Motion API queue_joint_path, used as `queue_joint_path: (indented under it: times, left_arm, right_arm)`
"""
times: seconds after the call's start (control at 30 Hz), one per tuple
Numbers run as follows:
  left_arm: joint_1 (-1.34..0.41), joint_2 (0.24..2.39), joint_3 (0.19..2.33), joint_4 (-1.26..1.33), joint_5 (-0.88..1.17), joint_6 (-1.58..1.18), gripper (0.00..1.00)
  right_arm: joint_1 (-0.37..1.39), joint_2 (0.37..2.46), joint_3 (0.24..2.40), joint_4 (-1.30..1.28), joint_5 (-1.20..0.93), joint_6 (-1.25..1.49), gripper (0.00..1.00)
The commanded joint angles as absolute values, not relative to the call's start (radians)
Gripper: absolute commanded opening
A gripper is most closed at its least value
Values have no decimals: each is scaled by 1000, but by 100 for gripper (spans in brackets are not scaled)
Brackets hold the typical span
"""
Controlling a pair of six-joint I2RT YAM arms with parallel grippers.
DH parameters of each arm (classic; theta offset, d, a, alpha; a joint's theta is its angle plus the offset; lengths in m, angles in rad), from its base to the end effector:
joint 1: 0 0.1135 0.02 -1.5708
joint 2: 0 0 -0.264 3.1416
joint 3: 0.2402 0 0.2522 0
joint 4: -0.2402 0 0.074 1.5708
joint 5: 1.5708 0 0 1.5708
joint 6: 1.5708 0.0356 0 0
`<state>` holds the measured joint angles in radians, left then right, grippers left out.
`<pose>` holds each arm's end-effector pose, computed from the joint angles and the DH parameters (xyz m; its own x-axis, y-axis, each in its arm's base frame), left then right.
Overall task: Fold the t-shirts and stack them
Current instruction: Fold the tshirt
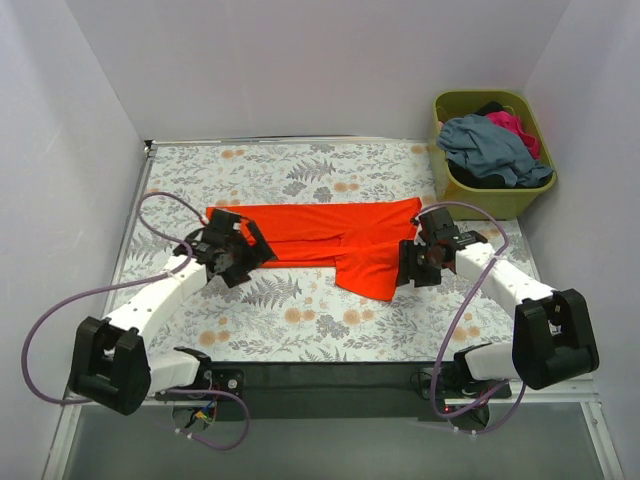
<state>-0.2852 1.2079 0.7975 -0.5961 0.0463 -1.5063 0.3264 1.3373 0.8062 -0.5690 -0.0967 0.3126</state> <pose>0.2235 -0.0673 0.2250 -0.3564 -0.9343 0.0046 -0.7895 0.2986 -0.5362 0.2358 0.0835 0.2005 -0.9142 0.0137 -0.4051 -0.0835 0.9716 0.2213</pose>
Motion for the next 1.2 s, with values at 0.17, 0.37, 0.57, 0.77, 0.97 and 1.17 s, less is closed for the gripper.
queue_joint_path:
  times: [0.17,0.37,0.57,0.77,0.97,1.17]
  left_arm:
    - [-632,1408,906,-537,48,-1701,74]
    - [-732,1638,1038,-526,26,-1689,69]
    - [-791,1790,1147,-531,14,-1664,63]
    - [-827,1881,1227,-561,-54,-1644,52]
    - [-845,1920,1230,-565,-57,-1647,33]
    - [-854,1914,1221,-564,-66,-1654,7]
  right_arm:
    - [383,1318,723,-453,-219,406,48]
    - [399,1330,692,-411,-232,446,48]
    - [405,1342,654,-377,-232,459,47]
    - [410,1358,634,-348,-238,469,41]
    - [416,1379,621,-316,-238,480,39]
    - [426,1393,624,-308,-236,486,15]
